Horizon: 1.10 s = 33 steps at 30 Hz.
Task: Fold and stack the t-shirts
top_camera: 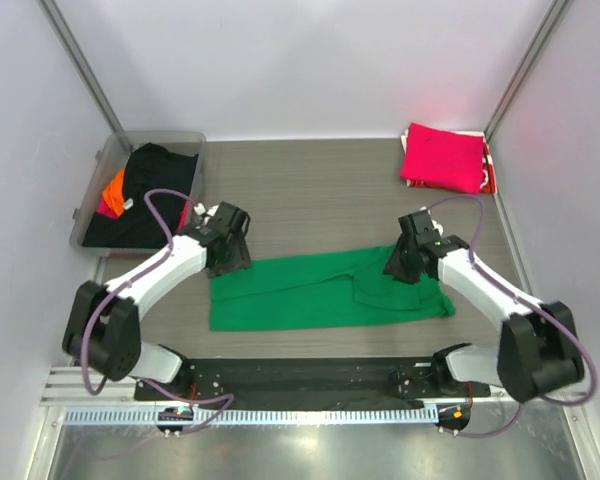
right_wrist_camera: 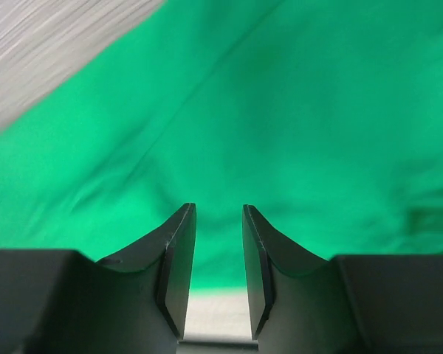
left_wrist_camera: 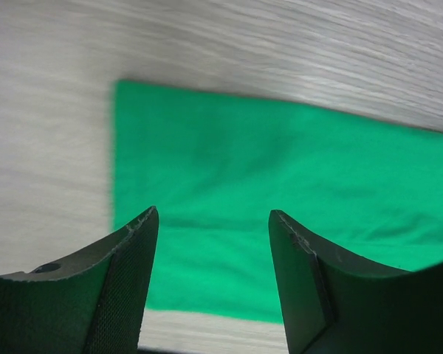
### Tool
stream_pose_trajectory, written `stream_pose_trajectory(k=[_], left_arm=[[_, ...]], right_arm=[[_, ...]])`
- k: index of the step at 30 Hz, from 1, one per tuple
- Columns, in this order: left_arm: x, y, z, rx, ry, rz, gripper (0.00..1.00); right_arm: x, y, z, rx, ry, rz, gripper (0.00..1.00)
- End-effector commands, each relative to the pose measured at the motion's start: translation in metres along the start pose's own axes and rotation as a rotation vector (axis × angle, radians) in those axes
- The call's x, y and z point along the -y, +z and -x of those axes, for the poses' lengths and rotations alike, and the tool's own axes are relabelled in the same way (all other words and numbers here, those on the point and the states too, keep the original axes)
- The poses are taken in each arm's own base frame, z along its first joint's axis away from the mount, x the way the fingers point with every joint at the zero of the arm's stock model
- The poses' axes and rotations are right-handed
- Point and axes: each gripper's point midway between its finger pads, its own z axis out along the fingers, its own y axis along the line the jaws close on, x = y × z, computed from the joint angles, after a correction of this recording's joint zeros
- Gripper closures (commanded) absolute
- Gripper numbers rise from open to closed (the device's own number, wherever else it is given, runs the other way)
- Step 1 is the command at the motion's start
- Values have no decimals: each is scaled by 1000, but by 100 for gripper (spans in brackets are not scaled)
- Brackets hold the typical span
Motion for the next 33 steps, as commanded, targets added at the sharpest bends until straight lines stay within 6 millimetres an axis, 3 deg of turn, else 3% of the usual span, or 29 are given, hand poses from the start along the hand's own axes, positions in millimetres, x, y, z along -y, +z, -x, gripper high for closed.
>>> stream_pose_trajectory(k=[1, 5, 11, 12, 13, 14, 15, 16, 17, 18, 19, 20, 21, 22, 23, 24, 25, 26, 27, 28, 30, 33], left_arm=[[38, 18, -10, -105, 45, -85, 38], [45, 41, -34, -187, 75, -37, 39], [37, 54, -60, -261, 101, -3, 40], [32, 53, -68, -279, 105, 2, 40], [31, 50, -70, -281, 93, -3, 40], [29, 49, -75, -293, 84, -7, 40], [26, 47, -88, -324, 84, -9, 40], [27, 43, -92, -329, 72, -22, 40], [25, 41, -105, -356, 56, -22, 40], [34, 36, -116, -379, 62, -58, 40], [38, 33, -122, -390, 61, -68, 40], [42, 30, -126, -391, 32, -70, 40], [49, 25, -135, -421, 19, -94, 40], [62, 16, -149, -451, 34, -135, 40], [76, 11, -157, -476, -3, -164, 39], [97, 7, -161, -480, -10, -234, 39], [114, -2, -175, -505, 13, -284, 38], [131, -8, -185, -562, 13, -333, 38], [151, -14, -191, -575, 12, -394, 38], [161, -17, -195, -596, 15, -416, 39], [178, -14, -199, -608, 30, -424, 39], [196, -18, -201, -628, 61, -451, 39]], right_arm=[[22, 22, 19, -2, -8, -107, 62], [25, 58, 13, -95, -28, -173, 60], [1, 99, 52, -96, -53, -176, 59], [-17, 102, 75, -60, -60, -144, 59], [-15, 125, 72, -103, -69, -166, 59], [-25, 134, 76, -123, -75, -139, 59], [-50, 138, 103, -85, -96, -90, 59], [-50, 165, 94, -150, -98, -93, 59], [-64, 172, 97, -177, -101, -48, 59], [-90, 177, 121, -147, -110, 14, 59], [-91, 200, 114, -191, -115, 24, 59], [-100, 210, 116, -205, -118, 54, 59], [-130, 207, 135, -188, -126, 145, 59], [-139, 214, 139, -191, -128, 176, 59], [-139, 236, 130, -226, -121, 181, 58], [-163, 232, 152, -183, -126, 251, 58], [-173, 238, 151, -203, -126, 299, 57], [-173, 256, 143, -235, -115, 316, 56], [-191, 254, 158, -202, -121, 374, 55], [-201, 255, 157, -214, -120, 417, 55], [-213, 263, 160, -205, -112, 477, 52], [-225, 261, 161, -192, -131, 545, 48]])
